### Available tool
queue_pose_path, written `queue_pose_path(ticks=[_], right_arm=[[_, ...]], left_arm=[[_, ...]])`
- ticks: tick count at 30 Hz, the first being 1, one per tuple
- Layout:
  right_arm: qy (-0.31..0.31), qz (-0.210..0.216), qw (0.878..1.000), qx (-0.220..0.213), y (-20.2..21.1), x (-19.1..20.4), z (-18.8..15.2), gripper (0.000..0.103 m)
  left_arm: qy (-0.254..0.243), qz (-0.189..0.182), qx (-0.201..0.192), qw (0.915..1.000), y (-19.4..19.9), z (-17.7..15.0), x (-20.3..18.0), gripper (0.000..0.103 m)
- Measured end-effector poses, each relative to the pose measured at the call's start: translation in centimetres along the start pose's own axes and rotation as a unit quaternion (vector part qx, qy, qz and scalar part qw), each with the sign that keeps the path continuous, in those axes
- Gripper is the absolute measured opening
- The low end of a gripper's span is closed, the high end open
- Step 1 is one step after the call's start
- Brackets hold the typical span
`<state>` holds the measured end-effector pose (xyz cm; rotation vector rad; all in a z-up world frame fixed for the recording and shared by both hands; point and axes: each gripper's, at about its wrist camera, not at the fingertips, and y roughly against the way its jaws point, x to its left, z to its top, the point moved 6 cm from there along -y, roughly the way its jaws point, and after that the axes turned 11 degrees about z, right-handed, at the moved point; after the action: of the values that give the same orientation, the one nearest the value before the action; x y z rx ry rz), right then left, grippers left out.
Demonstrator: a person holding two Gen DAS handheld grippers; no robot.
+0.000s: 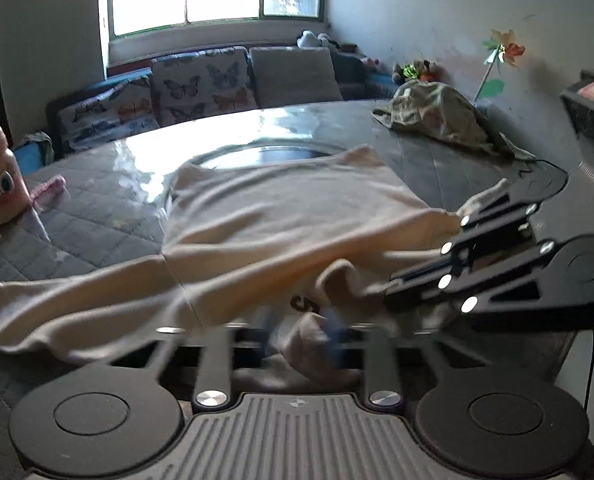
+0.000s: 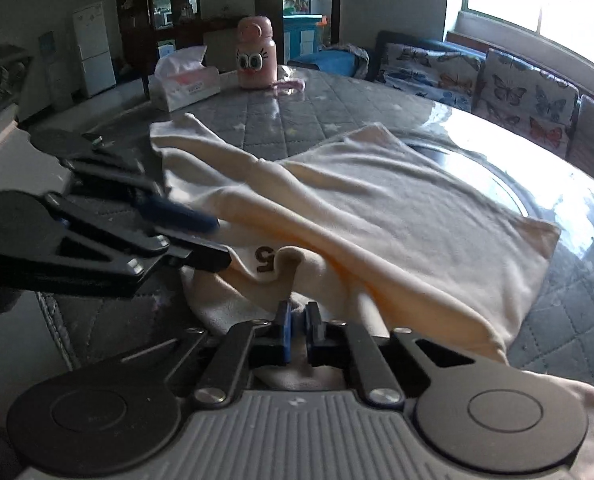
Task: Fold clothes
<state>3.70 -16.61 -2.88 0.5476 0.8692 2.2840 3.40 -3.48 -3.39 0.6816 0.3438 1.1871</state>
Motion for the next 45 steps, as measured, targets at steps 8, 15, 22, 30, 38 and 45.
queue_pose_path(ticks=[8,15,22,30,38,45], right_arm=[[0.037,0.024,0.999,-0.03,4.6,2.7,0.0,0.004],[0.053,0.07,0.996,0.033,4.3,4.7,-2.9,0.006],[0.038,0.032,0.999,-0.002,4.8,2.3,-0.7,0.011],[0.009,0.025,0.999,0.045,1.6,0.3,-3.2,0.013],[-0.024,0.013,0.999,0.018,4.5,-2.8,-1.9,0.018],[-0.1,-0.089,0.991,-0.016,5.1,-12.3,1.1,0.026]], left_arm=[[-0.022,-0.02,-0.056,0.998,5.5,-0.5,-0.2,0.004],[-0.058,-0.049,-0.016,0.997,6.2,-3.7,-0.7,0.004],[-0.035,-0.041,-0.052,0.9972,6.4,-0.1,0.5,0.005],[-0.032,-0.052,-0.009,0.9981,0.1,0.9,-1.2,0.006],[-0.068,-0.055,-0.001,0.9961,-0.1,0.3,-1.2,0.009],[-0.013,0.043,-0.006,0.999,-3.4,4.8,3.2,0.035]])
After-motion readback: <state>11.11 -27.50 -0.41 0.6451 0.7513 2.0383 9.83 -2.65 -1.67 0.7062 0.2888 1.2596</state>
